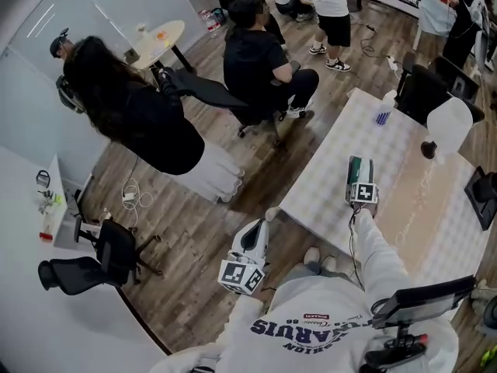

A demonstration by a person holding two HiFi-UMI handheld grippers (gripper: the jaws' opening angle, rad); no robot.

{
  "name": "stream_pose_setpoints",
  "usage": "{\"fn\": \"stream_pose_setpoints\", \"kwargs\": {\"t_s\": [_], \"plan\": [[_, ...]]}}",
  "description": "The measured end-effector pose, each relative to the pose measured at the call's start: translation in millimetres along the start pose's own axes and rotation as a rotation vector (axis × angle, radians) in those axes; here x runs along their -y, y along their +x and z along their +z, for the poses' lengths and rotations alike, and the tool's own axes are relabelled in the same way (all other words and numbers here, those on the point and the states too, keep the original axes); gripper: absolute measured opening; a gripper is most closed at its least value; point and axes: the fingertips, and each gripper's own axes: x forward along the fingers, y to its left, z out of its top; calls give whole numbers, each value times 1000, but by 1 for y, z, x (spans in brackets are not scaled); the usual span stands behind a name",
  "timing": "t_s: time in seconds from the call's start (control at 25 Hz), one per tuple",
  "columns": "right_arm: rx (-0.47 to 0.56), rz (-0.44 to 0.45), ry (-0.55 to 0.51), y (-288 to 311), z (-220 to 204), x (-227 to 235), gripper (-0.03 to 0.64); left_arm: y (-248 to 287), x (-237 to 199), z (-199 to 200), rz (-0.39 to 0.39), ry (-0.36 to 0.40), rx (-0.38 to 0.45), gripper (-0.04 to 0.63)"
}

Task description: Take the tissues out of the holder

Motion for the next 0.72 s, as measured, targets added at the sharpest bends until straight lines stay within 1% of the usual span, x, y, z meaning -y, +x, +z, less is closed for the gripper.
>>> {"fn": "stream_pose_setpoints", "kwargs": {"t_s": [0.12,0.28,0.36,0.52,0.6,0.72], "plan": [[-30,-19,-10,14,-4,5,373,-4,-7,4,19,4,2,5],[-64,-52,2,25,-3,12,374,-1,-14,10,25,16,6,5],[-89,-55,-2,27,-2,14,367,2,-15,10,26,15,9,5],[-108,-49,5,27,0,15,253,9,-17,7,20,6,4,5],[-117,-42,15,27,0,11,220,11,-20,6,18,3,3,5],[-125,-38,7,27,-1,10,207,12,-22,3,17,-4,7,5]]}}
